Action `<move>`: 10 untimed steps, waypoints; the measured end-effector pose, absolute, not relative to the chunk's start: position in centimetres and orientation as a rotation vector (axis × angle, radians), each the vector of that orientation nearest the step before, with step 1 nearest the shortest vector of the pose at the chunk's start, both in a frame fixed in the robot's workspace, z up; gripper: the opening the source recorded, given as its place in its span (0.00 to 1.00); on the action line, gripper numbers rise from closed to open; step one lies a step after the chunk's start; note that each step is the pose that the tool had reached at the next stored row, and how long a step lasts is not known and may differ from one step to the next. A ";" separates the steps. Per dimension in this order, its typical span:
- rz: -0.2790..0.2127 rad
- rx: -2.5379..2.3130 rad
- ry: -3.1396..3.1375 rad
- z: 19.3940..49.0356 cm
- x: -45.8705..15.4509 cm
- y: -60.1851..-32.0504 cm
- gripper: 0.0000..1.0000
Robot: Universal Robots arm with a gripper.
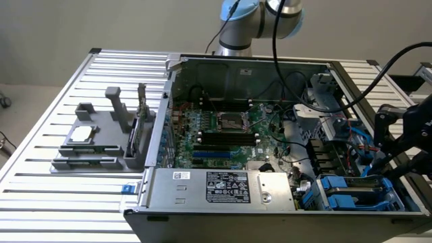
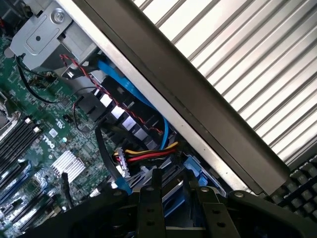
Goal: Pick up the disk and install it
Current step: 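Insert the first disk wire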
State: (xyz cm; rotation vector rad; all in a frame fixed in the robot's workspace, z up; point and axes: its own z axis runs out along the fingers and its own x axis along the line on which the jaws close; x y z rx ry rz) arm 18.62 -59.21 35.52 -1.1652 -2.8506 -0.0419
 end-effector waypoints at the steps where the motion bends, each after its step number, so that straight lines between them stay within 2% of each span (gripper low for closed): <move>1: -0.041 -1.165 -2.850 35.5 18.6 -59.2 0.31; 10: -0.037 -1.163 -2.845 35.5 18.8 -59.2 0.31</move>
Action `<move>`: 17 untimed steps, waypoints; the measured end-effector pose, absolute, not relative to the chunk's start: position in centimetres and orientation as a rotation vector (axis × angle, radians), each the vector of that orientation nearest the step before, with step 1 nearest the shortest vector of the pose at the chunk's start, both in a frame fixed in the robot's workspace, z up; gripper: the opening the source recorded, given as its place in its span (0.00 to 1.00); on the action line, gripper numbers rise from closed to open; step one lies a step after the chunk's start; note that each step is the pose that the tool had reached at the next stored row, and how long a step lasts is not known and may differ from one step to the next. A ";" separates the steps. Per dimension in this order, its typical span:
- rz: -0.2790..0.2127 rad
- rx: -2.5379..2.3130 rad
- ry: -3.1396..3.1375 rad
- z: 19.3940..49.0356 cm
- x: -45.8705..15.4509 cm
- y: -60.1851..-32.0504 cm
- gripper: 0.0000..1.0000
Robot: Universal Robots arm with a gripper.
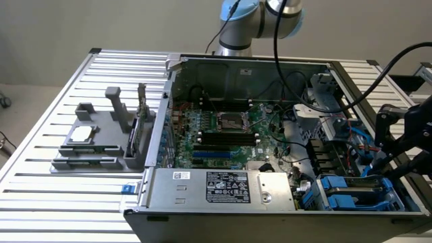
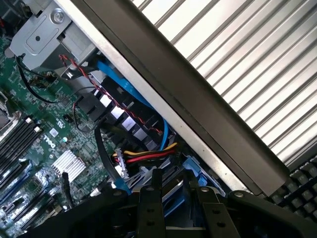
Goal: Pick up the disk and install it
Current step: 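Insert the first disk wire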
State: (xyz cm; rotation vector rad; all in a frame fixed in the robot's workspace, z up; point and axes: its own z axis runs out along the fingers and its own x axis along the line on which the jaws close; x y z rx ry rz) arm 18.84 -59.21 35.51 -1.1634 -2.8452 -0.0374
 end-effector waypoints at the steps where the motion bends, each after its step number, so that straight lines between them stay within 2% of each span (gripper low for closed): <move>1: -0.037 -1.163 -2.845 35.5 18.9 -59.2 0.31; 6: -0.037 -1.163 -2.844 35.5 18.9 -59.2 0.33; 7: -0.037 -1.163 -2.844 35.5 18.9 -59.2 0.39; 11: -0.034 -1.161 -2.841 35.5 18.9 -59.2 0.39; 13: -0.034 -1.161 -2.840 35.5 18.9 -59.2 0.37; 14: -0.034 -1.161 -2.840 35.5 18.9 -59.2 0.30; 17: -0.035 -1.162 -2.839 35.4 18.9 -59.3 0.30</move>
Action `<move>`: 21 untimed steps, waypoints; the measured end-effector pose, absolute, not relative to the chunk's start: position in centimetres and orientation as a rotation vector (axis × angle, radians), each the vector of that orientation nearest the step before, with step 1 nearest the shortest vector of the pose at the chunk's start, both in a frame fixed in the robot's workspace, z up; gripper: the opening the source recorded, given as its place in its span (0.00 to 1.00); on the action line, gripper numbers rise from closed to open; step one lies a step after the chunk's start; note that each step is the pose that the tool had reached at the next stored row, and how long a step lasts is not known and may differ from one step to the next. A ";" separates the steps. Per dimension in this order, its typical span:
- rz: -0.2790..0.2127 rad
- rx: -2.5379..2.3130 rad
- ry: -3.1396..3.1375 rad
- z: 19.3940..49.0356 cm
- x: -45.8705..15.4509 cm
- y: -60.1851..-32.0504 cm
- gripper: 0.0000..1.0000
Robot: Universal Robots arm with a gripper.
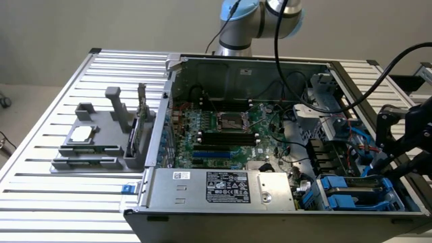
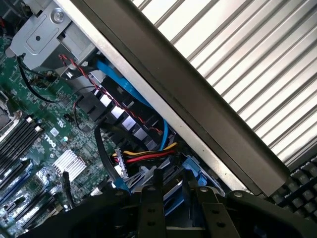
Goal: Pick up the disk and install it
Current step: 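Insert the first disk wire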
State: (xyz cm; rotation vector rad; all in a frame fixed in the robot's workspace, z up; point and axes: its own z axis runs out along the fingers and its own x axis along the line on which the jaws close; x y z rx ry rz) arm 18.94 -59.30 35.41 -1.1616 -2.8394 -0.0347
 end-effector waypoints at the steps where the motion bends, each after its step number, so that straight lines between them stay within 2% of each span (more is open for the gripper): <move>1: -0.036 -1.163 -2.839 35.3 18.9 -59.3 0.30; 21: -0.113 -1.218 -2.788 34.5 19.2 -59.8 0.30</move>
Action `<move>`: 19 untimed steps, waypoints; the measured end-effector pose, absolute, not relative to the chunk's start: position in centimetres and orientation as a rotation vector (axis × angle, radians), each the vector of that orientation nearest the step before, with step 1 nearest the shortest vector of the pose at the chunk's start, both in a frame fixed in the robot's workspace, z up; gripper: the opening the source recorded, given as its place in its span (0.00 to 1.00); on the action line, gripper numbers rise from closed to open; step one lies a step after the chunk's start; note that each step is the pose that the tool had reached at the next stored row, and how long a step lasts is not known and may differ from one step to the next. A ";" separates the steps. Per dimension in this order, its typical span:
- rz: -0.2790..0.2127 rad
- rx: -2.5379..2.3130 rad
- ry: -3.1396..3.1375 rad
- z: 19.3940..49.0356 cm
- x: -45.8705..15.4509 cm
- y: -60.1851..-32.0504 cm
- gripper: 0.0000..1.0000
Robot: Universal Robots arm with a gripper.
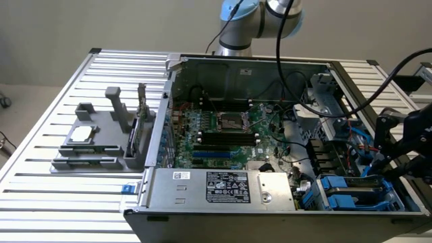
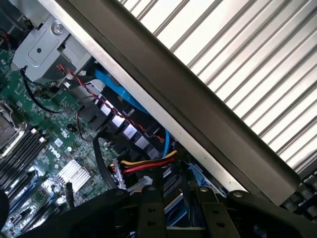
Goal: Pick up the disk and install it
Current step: 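Insert the first disk wire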
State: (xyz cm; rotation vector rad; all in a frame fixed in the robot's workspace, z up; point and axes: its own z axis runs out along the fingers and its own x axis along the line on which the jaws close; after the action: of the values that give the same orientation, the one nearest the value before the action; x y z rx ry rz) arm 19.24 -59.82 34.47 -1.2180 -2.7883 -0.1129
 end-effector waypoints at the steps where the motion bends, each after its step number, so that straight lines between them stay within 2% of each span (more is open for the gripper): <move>1: -0.115 -1.226 -2.784 34.4 19.2 -59.8 0.30; 12: -0.143 -1.274 -2.754 34.1 19.2 -59.9 0.30; 19: -0.179 -1.271 -2.738 34.0 19.2 -60.3 0.30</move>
State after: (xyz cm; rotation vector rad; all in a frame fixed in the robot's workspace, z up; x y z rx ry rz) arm 19.24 -60.33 33.97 -1.2707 -2.7384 -0.1786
